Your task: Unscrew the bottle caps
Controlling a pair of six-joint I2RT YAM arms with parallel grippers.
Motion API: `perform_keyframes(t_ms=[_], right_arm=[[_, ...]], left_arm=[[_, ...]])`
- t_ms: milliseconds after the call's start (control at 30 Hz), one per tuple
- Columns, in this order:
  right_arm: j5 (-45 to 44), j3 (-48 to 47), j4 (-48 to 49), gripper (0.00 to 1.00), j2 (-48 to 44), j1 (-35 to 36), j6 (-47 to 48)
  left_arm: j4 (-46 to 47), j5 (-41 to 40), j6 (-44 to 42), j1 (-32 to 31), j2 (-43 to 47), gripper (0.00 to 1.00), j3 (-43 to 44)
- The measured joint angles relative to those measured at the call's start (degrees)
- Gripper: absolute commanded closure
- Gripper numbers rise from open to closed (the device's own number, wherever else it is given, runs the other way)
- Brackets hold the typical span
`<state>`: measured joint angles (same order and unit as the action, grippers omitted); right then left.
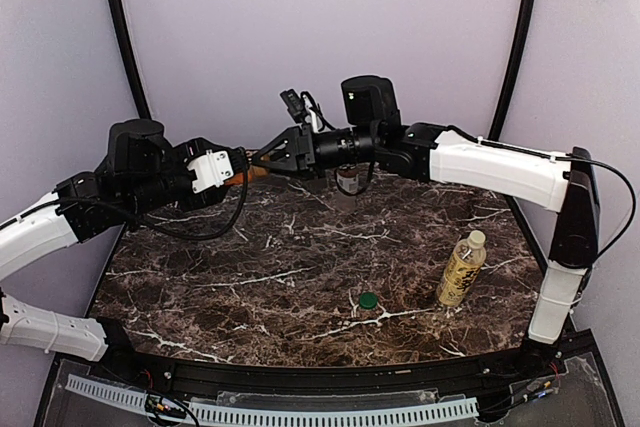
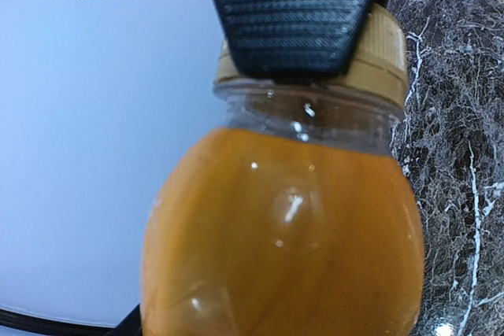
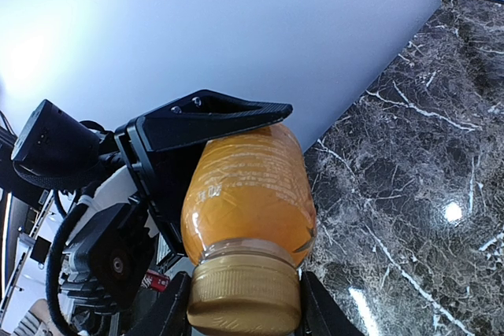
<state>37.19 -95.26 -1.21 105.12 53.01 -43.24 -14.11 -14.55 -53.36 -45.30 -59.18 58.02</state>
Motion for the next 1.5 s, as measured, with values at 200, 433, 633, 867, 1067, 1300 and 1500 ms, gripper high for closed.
perform_keyframes(t_ms=[200,433,633,867,1067,1300,1500], right_arm=[[0.3,0.0,-1.1,1.00,-0.2,0.3,4.5],[-9.4,1.9,-9.8,1.00,-6.2,6.3,32.5],[-16.4,2.7,-10.6,1.00,-10.9,12.2,58.4],[-21.5,2.5,-12.7,1.00,-10.9,16.5,75.4],[-25.8,3.5,-13.3,0.63,-13.0,16.3,74.7],[-27.4,3.7,-13.2,0.02,-16.2,9.9,47.4],[-21.3,6.3,-5.8,0.01,-15.1,2.7,19.4]], left_arm=[[-0.9,1.3,0.7,0.0,0.0,0.72,0.1],[-15.6,13.7,7.9,0.0,-0.3,0.76,6.1],[-21.9,25.7,15.2,0.0,-0.7,0.76,9.1],[-24.6,31.1,19.0,-0.2,-2.3,0.76,9.5],[-23.9,29.7,20.0,-0.2,-2.2,0.76,9.5],[-13.2,18.3,15.5,-0.3,0.8,0.76,5.6],[3.7,6.7,3.8,-2.4,4.1,0.76,-3.0]])
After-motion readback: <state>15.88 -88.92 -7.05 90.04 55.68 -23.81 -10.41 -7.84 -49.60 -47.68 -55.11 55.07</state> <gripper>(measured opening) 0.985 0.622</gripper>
